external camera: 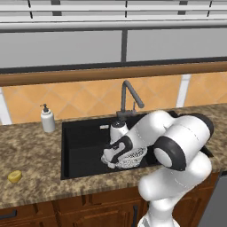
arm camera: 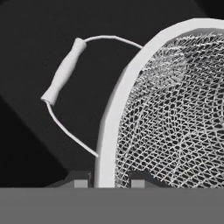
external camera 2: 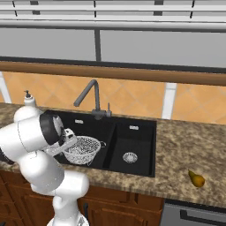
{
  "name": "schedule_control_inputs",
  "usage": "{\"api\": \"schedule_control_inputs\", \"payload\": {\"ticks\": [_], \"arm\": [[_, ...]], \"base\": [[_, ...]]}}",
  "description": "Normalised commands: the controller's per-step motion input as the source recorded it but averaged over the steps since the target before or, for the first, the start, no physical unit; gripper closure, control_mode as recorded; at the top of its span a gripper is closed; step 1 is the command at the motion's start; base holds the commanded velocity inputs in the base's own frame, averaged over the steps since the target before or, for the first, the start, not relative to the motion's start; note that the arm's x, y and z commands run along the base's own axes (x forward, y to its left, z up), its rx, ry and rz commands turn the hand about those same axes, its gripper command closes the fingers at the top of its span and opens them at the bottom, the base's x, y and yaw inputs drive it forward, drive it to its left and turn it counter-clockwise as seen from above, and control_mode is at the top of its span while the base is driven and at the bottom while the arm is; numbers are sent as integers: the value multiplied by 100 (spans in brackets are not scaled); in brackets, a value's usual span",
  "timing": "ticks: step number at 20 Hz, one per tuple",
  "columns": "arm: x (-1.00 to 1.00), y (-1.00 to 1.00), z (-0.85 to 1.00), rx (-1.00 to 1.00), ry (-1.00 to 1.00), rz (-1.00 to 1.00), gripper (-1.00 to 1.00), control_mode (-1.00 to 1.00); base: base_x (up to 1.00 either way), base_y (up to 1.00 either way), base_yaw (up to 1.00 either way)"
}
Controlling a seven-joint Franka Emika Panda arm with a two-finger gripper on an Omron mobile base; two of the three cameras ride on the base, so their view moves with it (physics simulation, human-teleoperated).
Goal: Put the colander in the sink, put the kiwi, pear in the colander, and turn on the sink faucet and pour water over the colander.
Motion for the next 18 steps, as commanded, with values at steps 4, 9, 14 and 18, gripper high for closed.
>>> {"api": "schedule_control_inputs", "payload": {"ticks": [4, 9, 14, 18], "arm": [[33, -1, -26, 0, -2, -18, 100, -100], [28, 0, -33, 0, -11, -17, 100, -100], [0, 0, -23, 0, -4, -7, 100, -100], [0, -3, -11, 0, 0, 0, 100, -100]], "base": [[0, 0, 0], [0, 0, 0], [0, 0, 0], [0, 0, 0]]}}
